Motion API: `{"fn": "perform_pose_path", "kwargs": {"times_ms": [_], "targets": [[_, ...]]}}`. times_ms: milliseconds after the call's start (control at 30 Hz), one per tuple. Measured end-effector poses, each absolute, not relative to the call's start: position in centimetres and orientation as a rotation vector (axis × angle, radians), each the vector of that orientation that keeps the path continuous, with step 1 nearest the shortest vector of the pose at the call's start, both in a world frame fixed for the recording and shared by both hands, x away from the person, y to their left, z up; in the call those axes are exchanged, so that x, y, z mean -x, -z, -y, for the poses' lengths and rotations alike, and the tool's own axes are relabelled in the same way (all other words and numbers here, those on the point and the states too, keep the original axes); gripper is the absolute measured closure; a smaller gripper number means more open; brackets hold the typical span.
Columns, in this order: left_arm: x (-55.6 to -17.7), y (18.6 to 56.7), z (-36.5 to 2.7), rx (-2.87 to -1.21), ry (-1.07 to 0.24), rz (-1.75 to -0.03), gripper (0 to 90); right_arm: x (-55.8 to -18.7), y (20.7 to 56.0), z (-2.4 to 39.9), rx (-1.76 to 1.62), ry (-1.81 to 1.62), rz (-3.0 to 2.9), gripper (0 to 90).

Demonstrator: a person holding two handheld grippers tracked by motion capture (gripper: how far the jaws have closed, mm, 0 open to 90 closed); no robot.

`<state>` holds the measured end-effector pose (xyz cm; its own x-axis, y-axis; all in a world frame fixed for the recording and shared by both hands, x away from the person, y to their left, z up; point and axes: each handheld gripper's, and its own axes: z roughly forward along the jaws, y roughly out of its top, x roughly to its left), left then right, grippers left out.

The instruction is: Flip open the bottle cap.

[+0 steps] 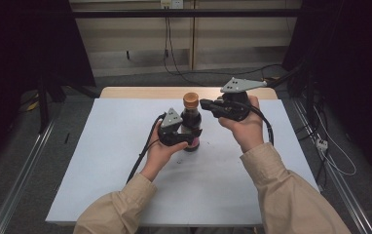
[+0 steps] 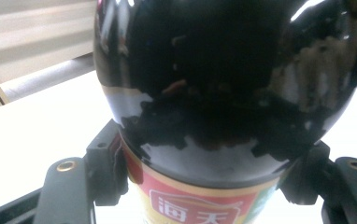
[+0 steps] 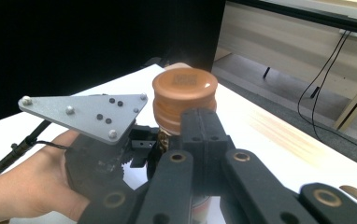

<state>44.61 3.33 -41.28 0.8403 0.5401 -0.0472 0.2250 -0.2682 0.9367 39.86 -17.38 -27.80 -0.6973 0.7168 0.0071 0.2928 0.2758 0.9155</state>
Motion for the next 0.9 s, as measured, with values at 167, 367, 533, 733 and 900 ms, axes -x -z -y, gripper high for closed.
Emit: {"fn": "perform_pose_path", "kwargs": {"times_ms": [167, 367, 533, 733, 900], "targets": [[-44.62, 41.29, -3.34, -1.848, -0.333, -0.584, 30.8, -39.91, 28.30, 17.54, -0.928, -1.404, -2.146, 90.0], [-44.60, 41.29, -3.33, -1.848, -0.334, -0.583, 30.8, -39.93, 28.80, 17.51, -0.934, -1.415, -2.155, 90.0], [-44.61, 41.29, -3.35, -1.851, -0.334, -0.578, 30.7, -40.02, 28.73, 17.14, -0.930, -1.416, -2.167, 90.0], [-44.63, 41.31, -3.38, -1.847, -0.326, -0.582, 30.7, -40.24, 28.46, 16.82, -0.935, -1.404, -2.170, 90.0], [-44.61, 41.31, -3.35, -1.848, -0.334, -0.582, 30.8, -40.32, 28.18, 16.74, -0.926, -1.409, -2.168, 90.0]]}}
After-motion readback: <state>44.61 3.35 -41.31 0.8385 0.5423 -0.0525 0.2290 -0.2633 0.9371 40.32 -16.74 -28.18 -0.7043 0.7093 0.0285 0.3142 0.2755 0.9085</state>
